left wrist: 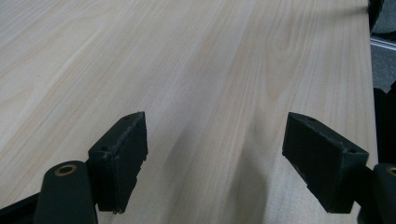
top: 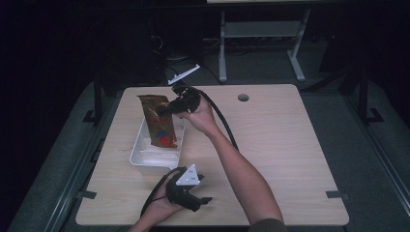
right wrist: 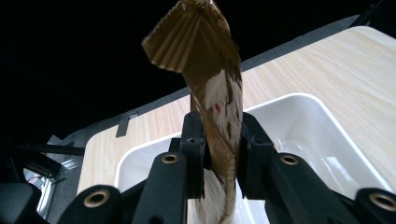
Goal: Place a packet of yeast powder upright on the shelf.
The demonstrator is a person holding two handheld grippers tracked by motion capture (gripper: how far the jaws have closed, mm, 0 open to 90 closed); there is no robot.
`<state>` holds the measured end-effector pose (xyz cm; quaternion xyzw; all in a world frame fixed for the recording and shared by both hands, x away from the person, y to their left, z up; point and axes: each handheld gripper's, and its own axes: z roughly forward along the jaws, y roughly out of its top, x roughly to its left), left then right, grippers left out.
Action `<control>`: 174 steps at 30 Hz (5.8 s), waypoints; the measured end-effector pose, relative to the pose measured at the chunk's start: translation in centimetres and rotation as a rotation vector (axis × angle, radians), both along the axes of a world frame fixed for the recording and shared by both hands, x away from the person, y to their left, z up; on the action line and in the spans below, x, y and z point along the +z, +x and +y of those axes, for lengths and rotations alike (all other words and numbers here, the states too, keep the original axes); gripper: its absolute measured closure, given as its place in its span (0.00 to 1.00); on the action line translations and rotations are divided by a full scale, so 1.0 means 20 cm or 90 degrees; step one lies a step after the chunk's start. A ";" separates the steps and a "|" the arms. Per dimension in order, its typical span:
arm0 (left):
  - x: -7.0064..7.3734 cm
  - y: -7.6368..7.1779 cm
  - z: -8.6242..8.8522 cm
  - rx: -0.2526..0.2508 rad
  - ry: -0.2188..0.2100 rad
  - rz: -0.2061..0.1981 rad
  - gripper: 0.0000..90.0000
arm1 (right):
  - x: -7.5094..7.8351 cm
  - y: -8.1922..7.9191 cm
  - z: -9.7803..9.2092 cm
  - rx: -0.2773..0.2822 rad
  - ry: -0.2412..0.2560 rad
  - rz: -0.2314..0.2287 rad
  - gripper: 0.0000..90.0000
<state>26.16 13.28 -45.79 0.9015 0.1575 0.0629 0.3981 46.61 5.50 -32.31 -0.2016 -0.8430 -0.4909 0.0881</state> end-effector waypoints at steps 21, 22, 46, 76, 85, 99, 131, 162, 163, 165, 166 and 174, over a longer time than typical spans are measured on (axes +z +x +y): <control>0.00 0.00 0.00 0.000 -0.002 0.004 0.25 | -0.14 0.01 0.08 0.008 -0.019 0.018 0.83; 0.00 0.00 0.00 0.001 -0.003 0.004 0.25 | -0.15 0.01 0.09 0.007 -0.022 0.022 0.83; -0.01 0.00 -0.01 -0.005 -0.002 0.007 0.25 | -0.24 0.01 0.03 -0.010 -0.045 0.055 0.65; -0.01 0.01 0.00 0.003 -0.005 0.005 0.25 | -0.23 -0.07 -0.29 -0.034 -0.001 0.071 0.47; -0.01 0.01 0.00 0.005 -0.008 0.007 0.25 | -0.24 -0.11 -0.38 -0.038 0.004 0.073 0.45; 0.00 0.01 0.01 0.013 -0.022 0.012 0.24 | -0.22 -0.18 -0.61 -0.063 0.026 0.065 0.43; 0.00 0.02 0.01 0.020 -0.029 0.016 0.21 | -0.32 -0.37 -1.05 -0.109 0.037 0.073 0.40; 0.01 0.03 0.02 0.033 -0.046 0.025 0.20 | -0.44 -0.56 -1.33 -0.152 0.022 0.090 0.39; 0.01 0.03 0.02 0.033 -0.046 0.025 0.20 | -0.44 -0.56 -1.34 -0.154 0.020 0.092 0.39; 0.01 0.03 0.02 0.033 -0.046 0.025 0.20 | -0.45 -0.58 -1.36 -0.157 0.022 0.093 0.40; 0.01 0.03 0.02 0.032 -0.045 0.025 0.20 | -0.46 -0.59 -1.36 -0.158 0.021 0.092 0.39; 0.01 0.03 0.02 0.034 -0.048 0.031 0.20 | -0.51 -0.65 -1.44 -0.168 0.023 0.103 0.40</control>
